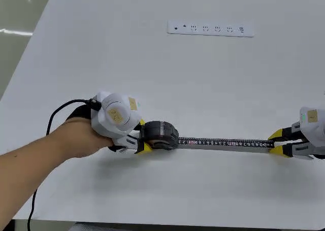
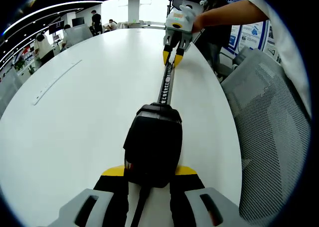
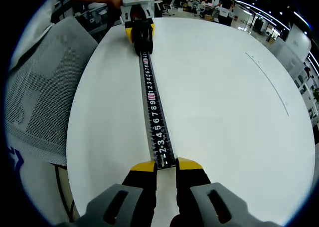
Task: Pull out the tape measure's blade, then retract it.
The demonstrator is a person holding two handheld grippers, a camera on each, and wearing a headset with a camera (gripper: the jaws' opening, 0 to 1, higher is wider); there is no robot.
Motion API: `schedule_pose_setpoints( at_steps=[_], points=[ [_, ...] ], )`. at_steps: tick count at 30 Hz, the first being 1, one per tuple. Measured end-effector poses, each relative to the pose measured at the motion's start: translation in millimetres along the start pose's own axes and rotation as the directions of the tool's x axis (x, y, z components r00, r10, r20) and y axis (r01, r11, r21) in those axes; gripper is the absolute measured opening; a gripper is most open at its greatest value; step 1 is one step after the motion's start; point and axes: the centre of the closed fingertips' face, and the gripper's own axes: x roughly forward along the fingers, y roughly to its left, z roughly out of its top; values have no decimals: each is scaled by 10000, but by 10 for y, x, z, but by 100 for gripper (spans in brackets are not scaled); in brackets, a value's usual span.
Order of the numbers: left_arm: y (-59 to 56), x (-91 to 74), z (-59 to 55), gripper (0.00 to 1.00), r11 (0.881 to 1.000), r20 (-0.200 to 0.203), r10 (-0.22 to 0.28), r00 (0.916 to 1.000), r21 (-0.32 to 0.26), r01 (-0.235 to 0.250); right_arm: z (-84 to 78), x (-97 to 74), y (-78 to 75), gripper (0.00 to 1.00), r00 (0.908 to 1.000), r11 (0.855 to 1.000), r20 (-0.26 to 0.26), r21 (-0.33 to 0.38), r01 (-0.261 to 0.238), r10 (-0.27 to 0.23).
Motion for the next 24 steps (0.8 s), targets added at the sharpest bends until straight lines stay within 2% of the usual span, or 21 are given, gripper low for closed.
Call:
schedule_pose_setpoints(
  at_steps=[24],
  points=[
    [7,5,14,30,9997,-122,72,9999,-226,-75,3,11,6,11,9993,9995,-386,-319,-22,10]
  ],
)
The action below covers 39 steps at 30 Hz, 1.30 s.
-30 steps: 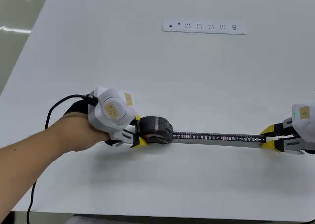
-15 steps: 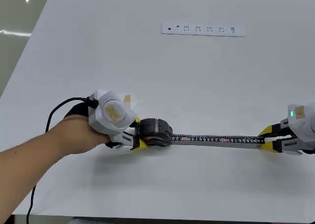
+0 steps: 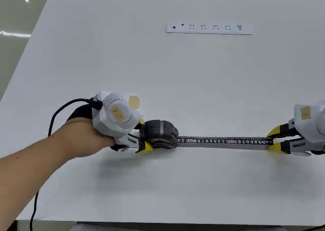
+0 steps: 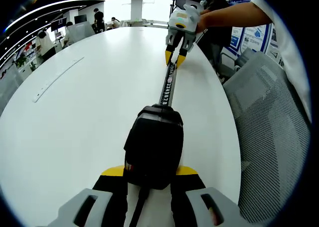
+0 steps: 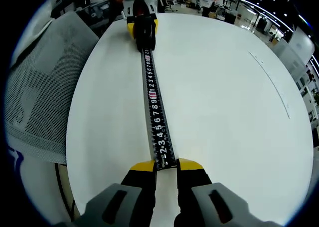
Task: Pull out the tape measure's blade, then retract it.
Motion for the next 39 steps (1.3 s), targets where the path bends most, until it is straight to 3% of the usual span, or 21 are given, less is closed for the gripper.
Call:
schedule_pose_setpoints(
  at_steps=[4,7,21,29,31,39],
  points=[
    [0,1,0,30,10000,-8,-4,10000,4,4,-1,0,0,11,10000,10000,-18,17,5,-5],
    [3,10,-6,30,10000,-93,-12,10000,-59,12,-3,14,2,12,9991,9999,-407,13,-126,126],
    [-13,78,-32,32,9999,-285,107,9995,-87,-110,-3,23,25,12,9974,9997,-693,-104,-198,191],
    [-11,68,-33,32,10000,-370,85,9993,1,-85,5,24,17,12,9980,9998,-607,-24,-192,190],
    [-9,63,-32,32,10000,-367,94,9993,2,-94,13,21,9,13,9993,9979,-350,629,-138,160],
    [12,12,-7,34,9999,-291,161,9994,0,-161,16,3,75,26,9995,9963,-131,822,-259,270]
  ],
)
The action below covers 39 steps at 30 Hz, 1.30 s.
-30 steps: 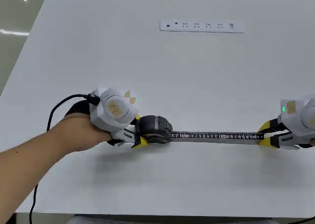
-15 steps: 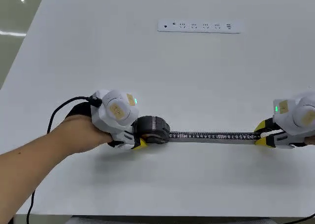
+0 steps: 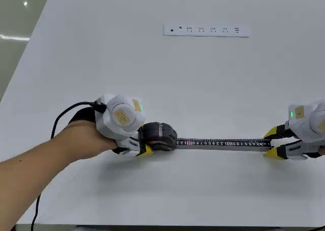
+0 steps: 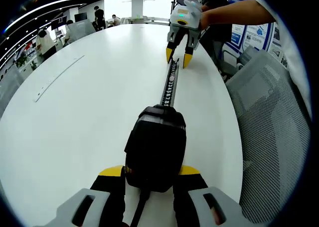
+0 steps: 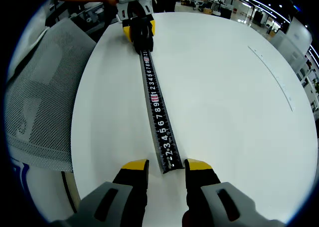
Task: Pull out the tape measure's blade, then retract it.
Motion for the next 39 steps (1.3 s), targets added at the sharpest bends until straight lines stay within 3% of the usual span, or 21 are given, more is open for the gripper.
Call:
schedule_pose_setpoints(
  at_steps=[9,17,20,22,25,29,33,38,39],
  points=[
    [23,-105,37,41,9998,272,164,9995,-147,-160,91,-129,-3,32,9973,9979,519,404,499,-520],
    [43,-232,46,46,9977,731,451,9963,-546,-412,205,-235,25,40,9861,9877,1298,1300,866,-1036],
    [24,-305,31,49,9952,833,691,9941,-751,-629,237,-291,31,42,9761,9783,1678,1765,1082,-1383],
    [32,-359,22,50,9903,1095,845,9904,-1192,-713,264,-327,56,44,9686,9725,1903,1988,1217,-1601],
    [21,-413,-4,53,9877,1177,1005,9879,-1316,-848,280,-346,93,46,9636,9693,2006,2056,1350,-1767],
    [-20,-487,-37,57,9831,1348,1154,9841,-1574,-937,354,-420,129,49,9476,9597,2394,2345,1548,-2114],
    [-44,-584,-35,61,9758,1577,1473,9764,-1842,-1175,417,-480,179,52,9363,9539,2592,2447,1736,-2369],
    [-70,-700,-38,64,9630,1948,1805,9641,-2344,-1329,526,-573,213,60,9101,9416,3040,2698,2013,-2816],
    [-79,-723,-38,64,9607,2012,1851,9619,-2431,-1340,537,-581,228,61,9085,9410,3075,2722,2009,-2829]
  ],
)
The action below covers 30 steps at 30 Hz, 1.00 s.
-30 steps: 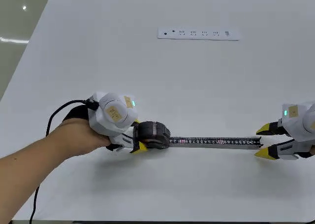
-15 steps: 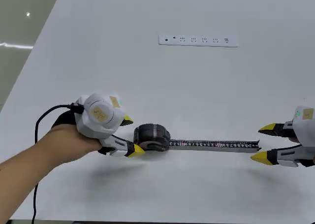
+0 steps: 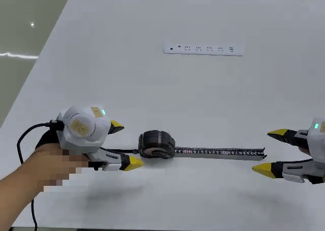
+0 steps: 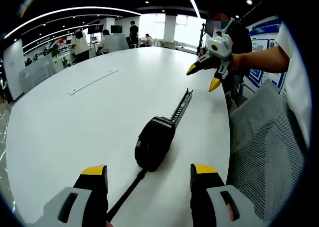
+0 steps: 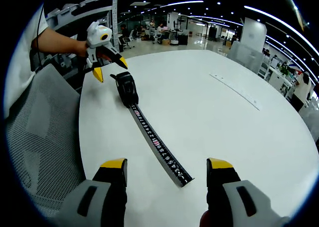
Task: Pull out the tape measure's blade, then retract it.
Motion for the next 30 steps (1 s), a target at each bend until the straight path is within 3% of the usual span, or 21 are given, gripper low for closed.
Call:
schedule_pose_setpoints(
  at_steps=[12,24,27,28,30],
  points=[
    [-40,-252,-133,72,9971,242,575,9980,-522,-562,30,-96,127,65,9985,9975,487,670,216,-249],
    [-44,-279,-158,80,9964,235,637,9977,-574,-623,29,-103,153,78,9982,9972,524,708,238,-275],
    [-42,-439,-222,81,9902,408,1129,9928,-870,-1091,72,-117,272,80,9953,9956,850,849,393,-465],
    [-45,-528,-299,82,9850,458,1376,9894,-1115,-1318,79,-114,322,81,9933,9952,988,829,522,-603],
    [-44,-548,-318,82,9836,456,1416,9889,-1196,-1354,83,-115,351,82,9929,9951,1024,847,520,-606]
  ],
)
